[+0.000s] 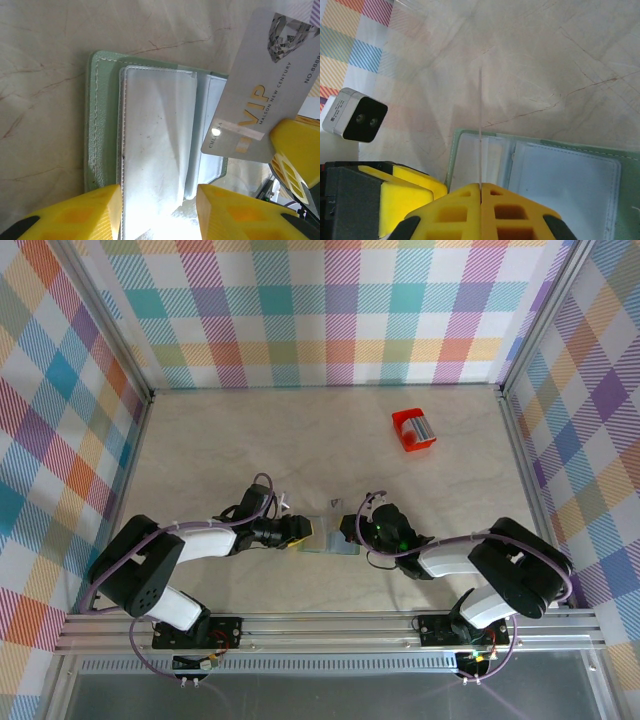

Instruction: Put the credit cards into the card holder

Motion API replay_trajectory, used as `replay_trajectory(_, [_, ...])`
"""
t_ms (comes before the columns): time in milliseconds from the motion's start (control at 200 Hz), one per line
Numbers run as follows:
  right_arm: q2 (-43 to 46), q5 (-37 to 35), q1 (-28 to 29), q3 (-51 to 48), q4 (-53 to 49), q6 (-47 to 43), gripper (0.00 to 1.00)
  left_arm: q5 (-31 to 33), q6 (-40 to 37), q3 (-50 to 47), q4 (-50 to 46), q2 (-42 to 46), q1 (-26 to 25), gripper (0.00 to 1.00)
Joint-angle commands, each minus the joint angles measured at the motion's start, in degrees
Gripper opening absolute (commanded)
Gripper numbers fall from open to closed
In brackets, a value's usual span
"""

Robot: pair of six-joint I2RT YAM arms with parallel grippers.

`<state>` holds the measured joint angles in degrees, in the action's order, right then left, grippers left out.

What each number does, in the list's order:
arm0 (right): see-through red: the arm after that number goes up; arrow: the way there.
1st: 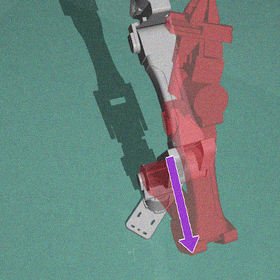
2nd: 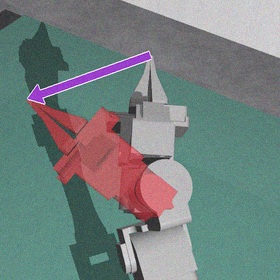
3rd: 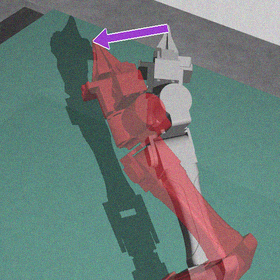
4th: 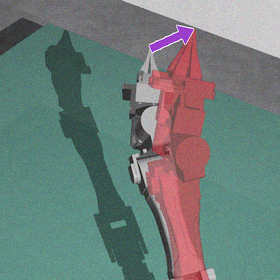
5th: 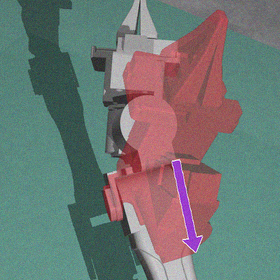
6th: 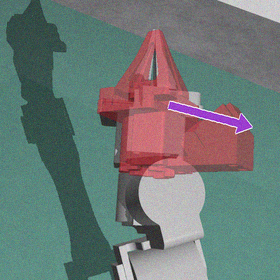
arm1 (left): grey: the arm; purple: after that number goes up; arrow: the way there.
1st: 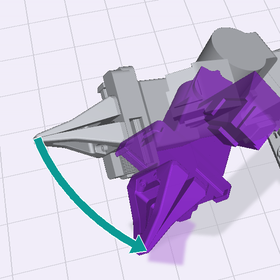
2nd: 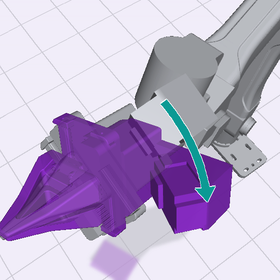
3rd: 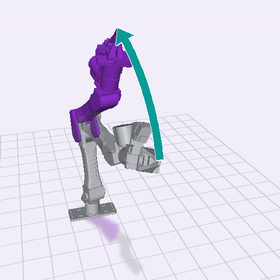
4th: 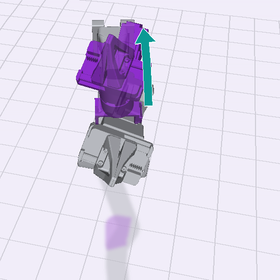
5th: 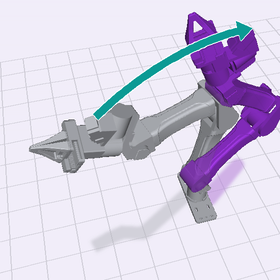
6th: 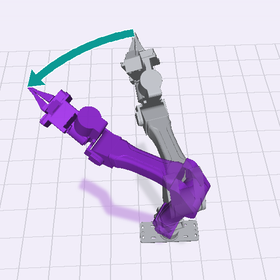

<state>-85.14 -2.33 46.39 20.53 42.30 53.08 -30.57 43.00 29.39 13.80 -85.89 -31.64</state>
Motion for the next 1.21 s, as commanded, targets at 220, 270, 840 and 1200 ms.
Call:
replay_trajectory(220, [-2.66,0.49,-0.44,2.4,1.58,-0.14,0.0,-0.37,0.14,-0.56,2.65,-1.72,-0.79,0.43])
replay_trajectory(270, [-2.66,0.11,-0.42,2.49,1.17,0.05,0.0,-0.37,0.14,-0.64,2.81,-1.89,-0.79,0.43])
replay_trajectory(840, [-2.93,-0.07,-0.42,2.41,-3.14,1.57,0.0,0.07,1.51,-1.5,5.01,-2.99,-0.79,0.43])
replay_trajectory(1200, [-2.99,3.5,-0.42,1.55,-4.33,3.01,0.0,0.86,2.0,-2.32,5.18,-2.27,-0.79,0.43])
